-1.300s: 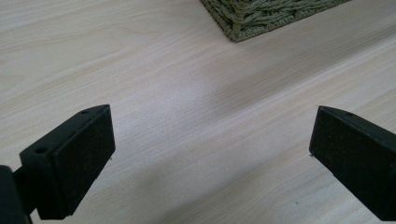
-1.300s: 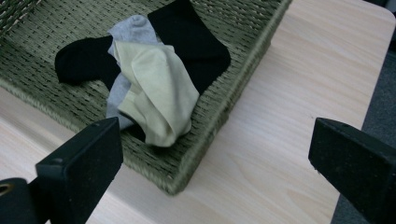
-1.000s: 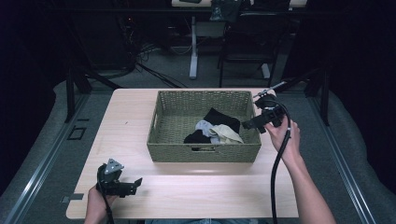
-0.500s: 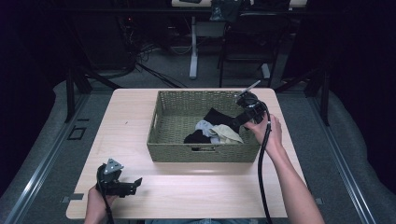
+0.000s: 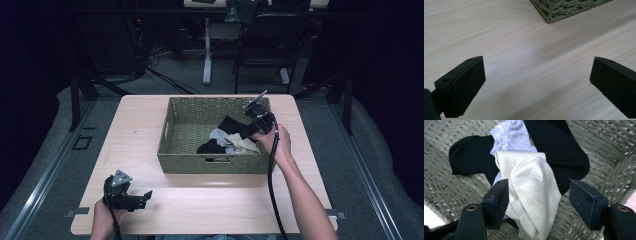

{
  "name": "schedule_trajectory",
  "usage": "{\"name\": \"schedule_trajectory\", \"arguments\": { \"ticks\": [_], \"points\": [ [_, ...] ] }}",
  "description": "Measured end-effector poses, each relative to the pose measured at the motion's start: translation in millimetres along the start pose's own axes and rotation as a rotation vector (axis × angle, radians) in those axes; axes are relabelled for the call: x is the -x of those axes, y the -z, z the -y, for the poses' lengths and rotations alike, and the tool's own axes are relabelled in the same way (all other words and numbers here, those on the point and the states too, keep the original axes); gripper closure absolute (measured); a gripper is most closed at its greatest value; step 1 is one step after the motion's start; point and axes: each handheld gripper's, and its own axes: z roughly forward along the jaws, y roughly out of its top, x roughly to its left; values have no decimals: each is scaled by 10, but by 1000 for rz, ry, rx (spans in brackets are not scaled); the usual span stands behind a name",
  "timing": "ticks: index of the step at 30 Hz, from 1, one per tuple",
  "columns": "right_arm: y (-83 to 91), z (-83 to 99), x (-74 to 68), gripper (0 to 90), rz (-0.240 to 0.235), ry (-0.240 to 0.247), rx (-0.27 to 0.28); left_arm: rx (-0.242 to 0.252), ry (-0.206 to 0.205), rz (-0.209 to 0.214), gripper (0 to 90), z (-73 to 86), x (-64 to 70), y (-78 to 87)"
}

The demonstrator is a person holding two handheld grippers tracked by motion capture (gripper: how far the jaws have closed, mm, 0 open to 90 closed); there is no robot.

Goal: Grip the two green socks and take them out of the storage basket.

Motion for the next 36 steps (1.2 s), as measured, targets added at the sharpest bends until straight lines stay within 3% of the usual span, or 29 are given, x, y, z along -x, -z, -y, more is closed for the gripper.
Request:
{"name": "schedule_trajectory", "arguments": {
  "ticks": [25, 27, 32, 34, 36],
  "points": [
    [-421, -89, 49, 445, -16, -74, -108, 1, -3, 5, 2, 0, 2, 6],
    [-428, -107, 57, 502, -18, -64, -133, 1, -3, 4, 2, -1, 1, 6],
    [-432, -111, 47, 778, -36, -63, -146, 3, -3, 3, 2, 0, 2, 7],
    [-362, -108, 45, 851, -41, -49, -142, 4, -2, 3, 2, 1, 3, 7],
    [-306, -96, 34, 860, -40, -61, -114, 5, -2, 3, 2, 0, 3, 7]
  ]
}}
